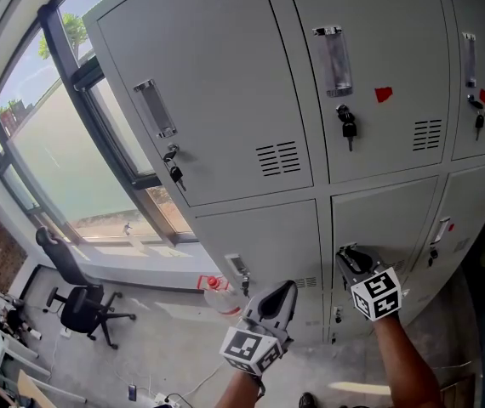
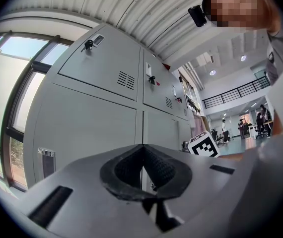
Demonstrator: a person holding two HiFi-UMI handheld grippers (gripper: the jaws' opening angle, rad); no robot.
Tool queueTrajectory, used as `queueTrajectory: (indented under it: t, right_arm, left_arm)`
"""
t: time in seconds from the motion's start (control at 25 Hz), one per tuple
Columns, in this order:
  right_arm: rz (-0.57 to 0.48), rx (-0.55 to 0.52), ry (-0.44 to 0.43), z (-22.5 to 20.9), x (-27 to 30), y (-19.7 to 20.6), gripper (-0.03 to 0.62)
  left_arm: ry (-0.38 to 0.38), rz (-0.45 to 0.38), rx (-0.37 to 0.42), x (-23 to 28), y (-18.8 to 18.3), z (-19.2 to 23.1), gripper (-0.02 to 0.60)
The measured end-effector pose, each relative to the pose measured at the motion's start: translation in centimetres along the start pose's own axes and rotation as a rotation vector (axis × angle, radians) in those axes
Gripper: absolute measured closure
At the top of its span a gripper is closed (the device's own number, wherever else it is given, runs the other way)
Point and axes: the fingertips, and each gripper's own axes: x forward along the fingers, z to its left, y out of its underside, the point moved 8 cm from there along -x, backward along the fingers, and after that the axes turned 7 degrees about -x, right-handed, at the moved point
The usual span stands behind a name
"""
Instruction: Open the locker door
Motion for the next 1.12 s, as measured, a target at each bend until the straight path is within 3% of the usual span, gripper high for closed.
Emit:
queueTrajectory:
  t: [0.28,0.72,1.12]
  right_arm:
    - [-0.011,-0.010,-0.001,0.6,-1.0,0.1,0.546]
    - [-0.058,0.022,-0.101,2.4,-8.8,0.9,0.542]
    - [-0.069,0.034,-0.124,2.2,-12.5,1.6,0.536]
  left_arm:
    - [-0.001,-0.008,-0.007,0.4,0.0,0.7,0.575]
    - [0.014,-0.014,-0.013,0.7,0.2,-0.1,0.575]
    - [0.022,-0.020,-0.006,0.2,0.0,-2.1,0.575]
